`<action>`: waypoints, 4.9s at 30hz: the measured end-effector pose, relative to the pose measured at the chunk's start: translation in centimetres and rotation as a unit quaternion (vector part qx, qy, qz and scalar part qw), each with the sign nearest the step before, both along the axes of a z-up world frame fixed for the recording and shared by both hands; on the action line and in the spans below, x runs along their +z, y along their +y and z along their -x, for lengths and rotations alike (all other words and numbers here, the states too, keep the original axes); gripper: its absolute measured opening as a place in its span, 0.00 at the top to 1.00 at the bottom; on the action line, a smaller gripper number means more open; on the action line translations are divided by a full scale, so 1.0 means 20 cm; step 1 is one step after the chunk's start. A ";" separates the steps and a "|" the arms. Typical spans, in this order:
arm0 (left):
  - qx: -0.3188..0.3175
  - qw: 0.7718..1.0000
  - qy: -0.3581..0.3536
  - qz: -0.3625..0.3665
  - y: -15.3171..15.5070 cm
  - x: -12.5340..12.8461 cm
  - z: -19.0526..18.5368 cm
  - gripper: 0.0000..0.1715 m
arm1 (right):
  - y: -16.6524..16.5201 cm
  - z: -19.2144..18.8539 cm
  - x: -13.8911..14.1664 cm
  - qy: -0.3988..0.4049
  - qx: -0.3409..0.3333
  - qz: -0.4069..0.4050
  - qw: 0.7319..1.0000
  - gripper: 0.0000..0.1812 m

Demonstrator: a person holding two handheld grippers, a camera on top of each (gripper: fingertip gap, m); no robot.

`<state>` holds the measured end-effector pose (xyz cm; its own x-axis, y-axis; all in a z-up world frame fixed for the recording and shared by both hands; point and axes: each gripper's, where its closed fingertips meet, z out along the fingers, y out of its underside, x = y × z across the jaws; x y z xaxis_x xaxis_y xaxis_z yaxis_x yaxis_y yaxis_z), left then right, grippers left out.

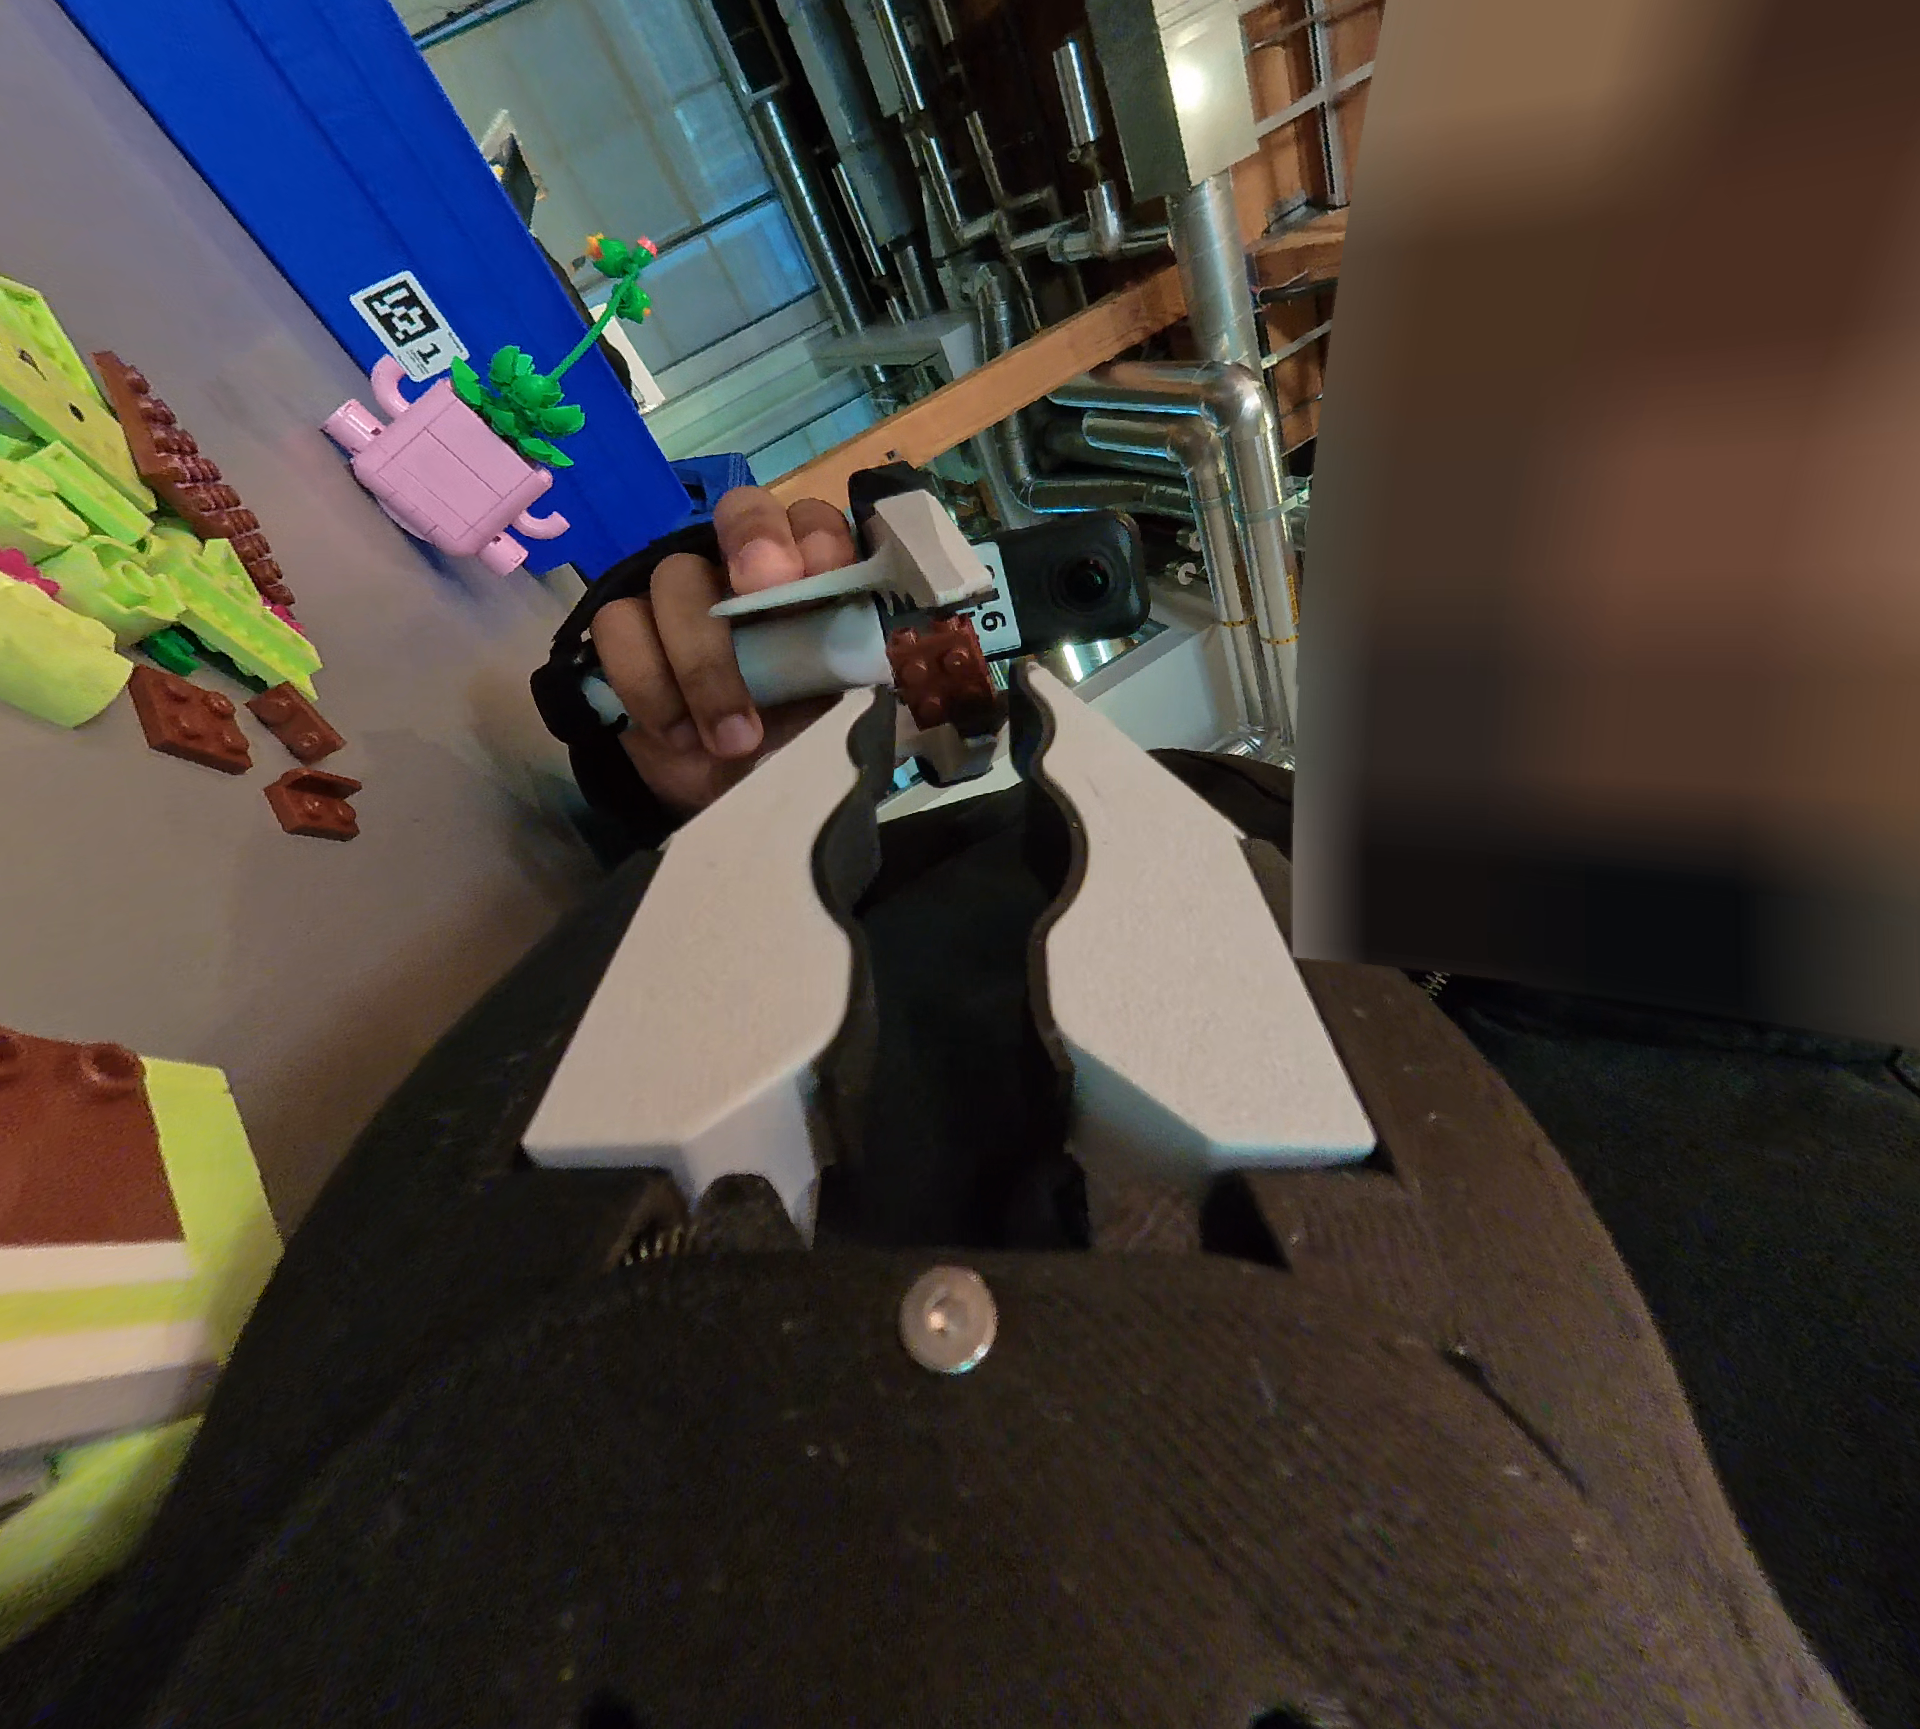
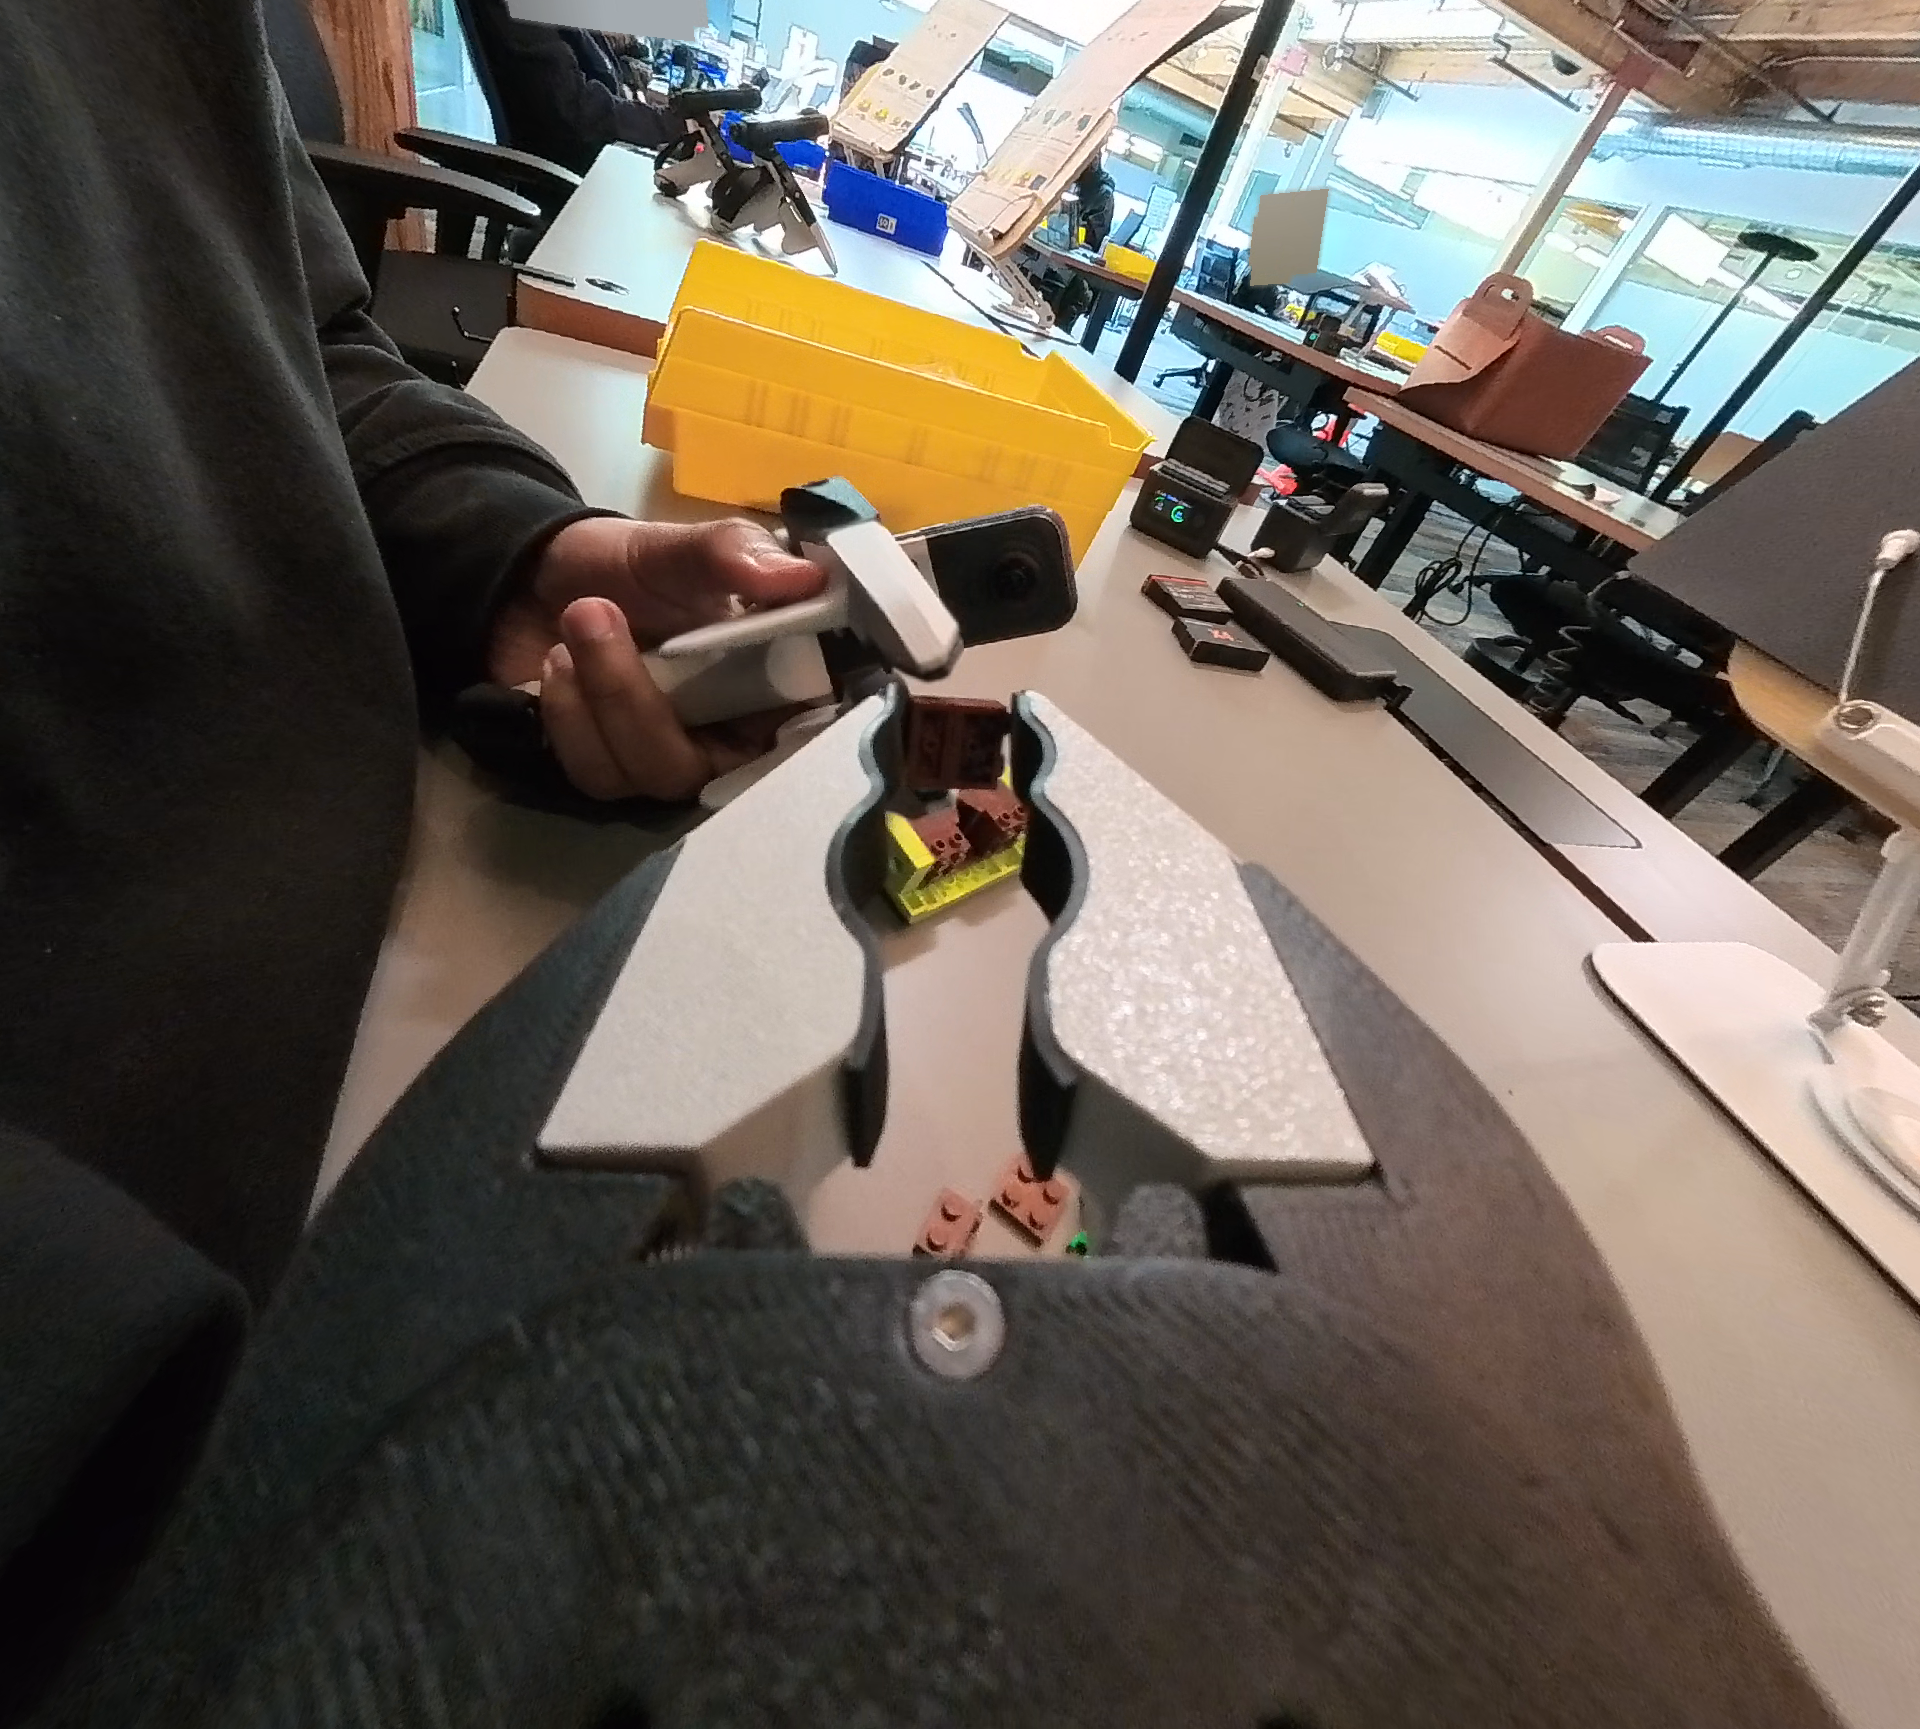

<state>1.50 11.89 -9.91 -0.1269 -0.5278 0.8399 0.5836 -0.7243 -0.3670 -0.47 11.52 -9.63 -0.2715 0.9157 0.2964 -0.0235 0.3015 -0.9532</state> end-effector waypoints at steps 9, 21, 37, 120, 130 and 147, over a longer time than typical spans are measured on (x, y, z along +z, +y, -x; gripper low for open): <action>0.000 1.000 0.002 0.009 0.01 -0.01 0.00 0.92 | 0.00 0.00 -0.01 -0.003 0.003 0.000 1.000 0.90; 0.103 0.989 0.089 -0.049 0.05 0.00 0.10 0.93 | 0.08 0.00 -0.01 -0.053 0.047 0.219 0.973 0.86; 0.160 0.928 0.304 -0.147 0.04 -0.05 0.02 0.93 | 0.05 0.00 -0.03 -0.112 0.146 0.446 0.876 0.93; 0.026 0.923 0.358 -0.137 -0.05 -0.18 -0.09 0.92 | -0.03 -0.04 -0.11 -0.179 0.183 0.385 0.886 0.92; 0.059 0.924 0.344 -0.157 -0.05 -0.12 -0.09 0.92 | -0.05 -0.05 -0.07 -0.160 0.197 0.399 0.881 0.92; 0.105 0.928 0.322 -0.157 -0.01 -0.05 0.00 0.92 | 0.27 -0.07 -0.17 -0.164 0.028 0.338 0.926 0.92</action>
<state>1.45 11.62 -11.01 0.4804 -0.7161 0.5064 0.2862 -0.4178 -0.8623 0.91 16.96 -13.01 -0.2979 0.8433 -0.4474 0.3035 -0.3607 -0.8819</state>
